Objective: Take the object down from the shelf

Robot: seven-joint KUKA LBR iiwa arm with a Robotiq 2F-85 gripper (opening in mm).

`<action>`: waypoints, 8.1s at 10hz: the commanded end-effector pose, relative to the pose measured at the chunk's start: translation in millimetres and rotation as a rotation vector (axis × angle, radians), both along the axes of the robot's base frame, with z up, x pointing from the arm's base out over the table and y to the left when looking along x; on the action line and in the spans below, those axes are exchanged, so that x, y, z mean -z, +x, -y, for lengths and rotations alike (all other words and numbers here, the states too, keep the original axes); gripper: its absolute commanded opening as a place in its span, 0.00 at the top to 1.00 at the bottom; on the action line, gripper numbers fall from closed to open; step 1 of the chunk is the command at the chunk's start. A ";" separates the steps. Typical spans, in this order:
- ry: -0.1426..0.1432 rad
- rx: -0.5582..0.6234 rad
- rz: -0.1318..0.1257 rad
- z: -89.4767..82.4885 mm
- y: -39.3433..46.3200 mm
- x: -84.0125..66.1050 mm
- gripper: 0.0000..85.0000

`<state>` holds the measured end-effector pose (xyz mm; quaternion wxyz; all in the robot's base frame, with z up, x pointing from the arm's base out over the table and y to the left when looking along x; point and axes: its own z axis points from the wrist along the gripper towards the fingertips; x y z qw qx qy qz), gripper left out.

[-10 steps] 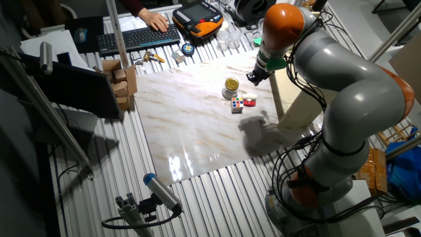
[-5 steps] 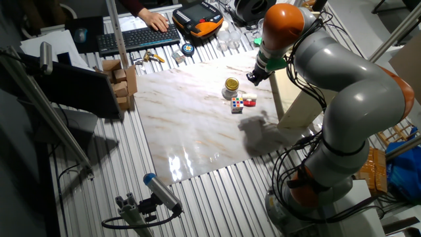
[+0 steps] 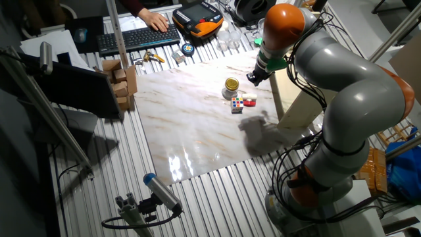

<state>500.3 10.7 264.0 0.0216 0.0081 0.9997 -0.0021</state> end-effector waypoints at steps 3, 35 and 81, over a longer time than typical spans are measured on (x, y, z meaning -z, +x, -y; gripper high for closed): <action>-0.005 -0.003 0.008 0.0 0.3 4.5 1.00; 0.001 -0.019 0.029 -3.9 -5.2 31.6 1.00; 0.007 -0.018 0.029 -2.5 -7.3 36.9 1.00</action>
